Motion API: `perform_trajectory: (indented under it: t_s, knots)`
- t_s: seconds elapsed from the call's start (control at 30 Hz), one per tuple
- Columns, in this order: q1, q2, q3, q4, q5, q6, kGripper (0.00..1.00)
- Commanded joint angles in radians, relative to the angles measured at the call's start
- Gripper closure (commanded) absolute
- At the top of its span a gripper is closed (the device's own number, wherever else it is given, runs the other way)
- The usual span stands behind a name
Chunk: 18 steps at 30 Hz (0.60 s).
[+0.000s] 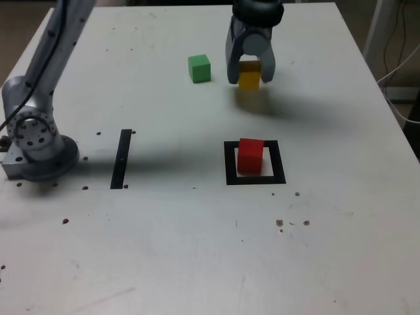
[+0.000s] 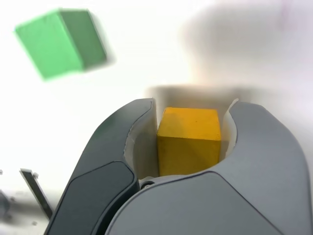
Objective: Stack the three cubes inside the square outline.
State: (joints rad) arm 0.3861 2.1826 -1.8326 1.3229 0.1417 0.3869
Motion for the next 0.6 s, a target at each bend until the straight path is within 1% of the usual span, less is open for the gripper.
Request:
perform_trajectory:
  t_s: [0.0,0.23,0.57]
  knots:
    - [-0.032,-0.040,0.019,0.013,-0.008,-0.017,0.67]
    - [-0.165,-0.121,0.065,0.046,-0.031,-0.084,0.67]
    - [-0.365,-0.190,0.147,0.056,-0.086,-0.208,0.67]
